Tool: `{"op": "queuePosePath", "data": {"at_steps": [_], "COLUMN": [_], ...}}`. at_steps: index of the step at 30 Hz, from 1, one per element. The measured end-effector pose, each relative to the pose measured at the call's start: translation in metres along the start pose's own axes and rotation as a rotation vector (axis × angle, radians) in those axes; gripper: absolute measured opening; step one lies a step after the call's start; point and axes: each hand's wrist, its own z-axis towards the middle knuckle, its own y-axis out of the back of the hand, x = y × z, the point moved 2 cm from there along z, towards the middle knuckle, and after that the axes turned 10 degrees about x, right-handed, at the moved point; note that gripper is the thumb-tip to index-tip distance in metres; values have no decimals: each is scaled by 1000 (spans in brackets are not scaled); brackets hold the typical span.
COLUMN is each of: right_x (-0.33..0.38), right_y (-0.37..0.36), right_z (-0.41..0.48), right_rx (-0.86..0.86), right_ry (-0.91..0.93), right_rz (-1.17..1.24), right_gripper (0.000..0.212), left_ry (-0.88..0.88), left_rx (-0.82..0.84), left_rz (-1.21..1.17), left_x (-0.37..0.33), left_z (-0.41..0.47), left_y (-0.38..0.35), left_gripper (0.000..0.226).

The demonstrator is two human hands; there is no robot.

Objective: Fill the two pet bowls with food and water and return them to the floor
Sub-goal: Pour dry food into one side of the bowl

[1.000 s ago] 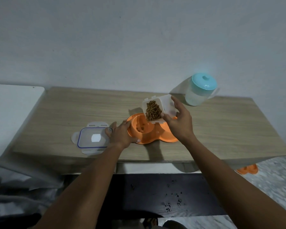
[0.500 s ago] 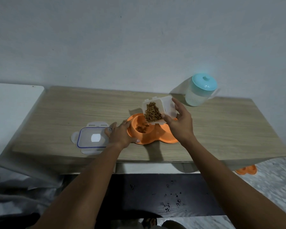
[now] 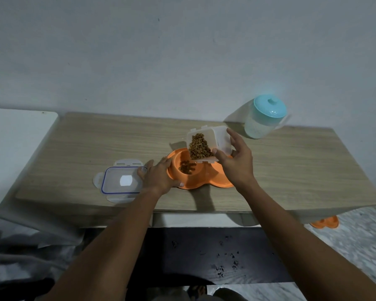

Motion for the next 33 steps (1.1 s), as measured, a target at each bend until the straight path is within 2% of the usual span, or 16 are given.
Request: {"op": "queuePosePath", "data": {"at_steps": [6, 15, 23, 28, 31, 33], "right_x": [-7, -12, -22, -27, -28, -33], "right_y": [1, 3, 15, 5, -17, -36], "right_z": [2, 5, 21, 53, 75, 94], "right_rx": [8, 0, -102, -78, 21, 71], "right_ry": [5, -41, -352, -527, -602, -614], "right_rz": [-33, 62, 532, 776, 800, 781], "right_gripper": [70, 72, 61, 46, 19, 15], "left_ry": [1, 24, 31, 58, 91, 115], "left_rx": [-7, -9, 27, 31, 45, 53], "left_rz": [16, 28, 101, 200, 197, 207], "left_x": [-3, 0, -5, -9, -9, -9], "left_z": [-4, -2, -2, -2, 2, 4], "left_y": [3, 2, 9, 16, 15, 16], "left_gripper": [107, 108, 105, 108, 113, 113]}}
